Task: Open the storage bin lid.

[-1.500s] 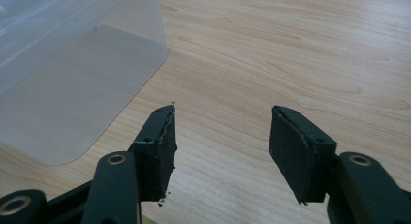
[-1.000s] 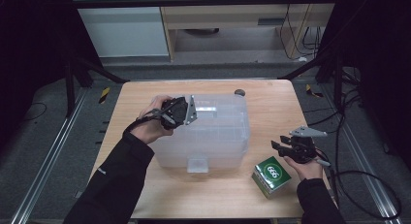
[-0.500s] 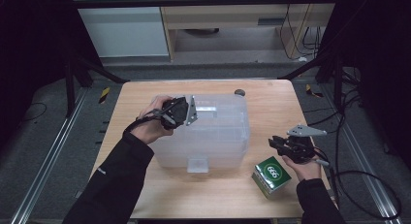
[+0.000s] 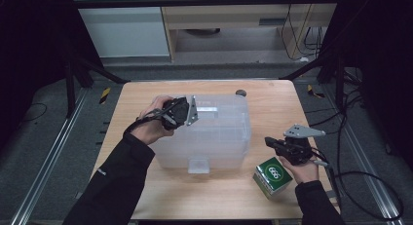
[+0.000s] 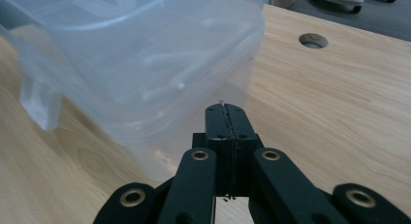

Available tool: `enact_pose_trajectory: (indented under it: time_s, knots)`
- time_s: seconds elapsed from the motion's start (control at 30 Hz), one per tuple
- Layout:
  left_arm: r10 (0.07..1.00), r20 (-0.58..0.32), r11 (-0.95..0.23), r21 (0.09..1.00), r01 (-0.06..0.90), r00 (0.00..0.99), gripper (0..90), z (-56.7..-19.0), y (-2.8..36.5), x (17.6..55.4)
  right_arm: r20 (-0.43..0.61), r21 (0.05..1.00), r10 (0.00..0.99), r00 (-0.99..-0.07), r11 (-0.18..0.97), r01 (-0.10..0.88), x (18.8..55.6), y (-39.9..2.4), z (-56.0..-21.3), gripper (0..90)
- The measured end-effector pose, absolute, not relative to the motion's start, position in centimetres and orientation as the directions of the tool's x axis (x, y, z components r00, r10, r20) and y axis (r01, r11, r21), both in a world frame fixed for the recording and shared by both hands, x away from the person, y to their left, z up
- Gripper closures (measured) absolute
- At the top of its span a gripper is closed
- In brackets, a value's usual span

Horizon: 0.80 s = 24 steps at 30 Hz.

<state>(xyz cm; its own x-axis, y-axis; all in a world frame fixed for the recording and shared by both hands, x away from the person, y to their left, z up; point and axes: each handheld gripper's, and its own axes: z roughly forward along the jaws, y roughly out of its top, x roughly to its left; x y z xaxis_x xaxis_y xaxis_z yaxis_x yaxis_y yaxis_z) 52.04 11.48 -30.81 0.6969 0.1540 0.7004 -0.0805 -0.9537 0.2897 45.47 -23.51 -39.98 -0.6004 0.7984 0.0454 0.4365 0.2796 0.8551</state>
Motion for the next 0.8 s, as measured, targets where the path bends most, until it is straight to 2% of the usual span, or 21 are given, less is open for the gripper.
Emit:
enact_pose_trajectory:
  time_s: [0.8]
  knots:
    - [0.214, 0.710, -0.943, 0.330, -0.048, 0.671, 70.1, -29.6, 11.4, 53.3, 0.054, 0.839, 0.761, -0.647, 0.317, 0.442, 45.3, -21.3, -40.3, 90.0]
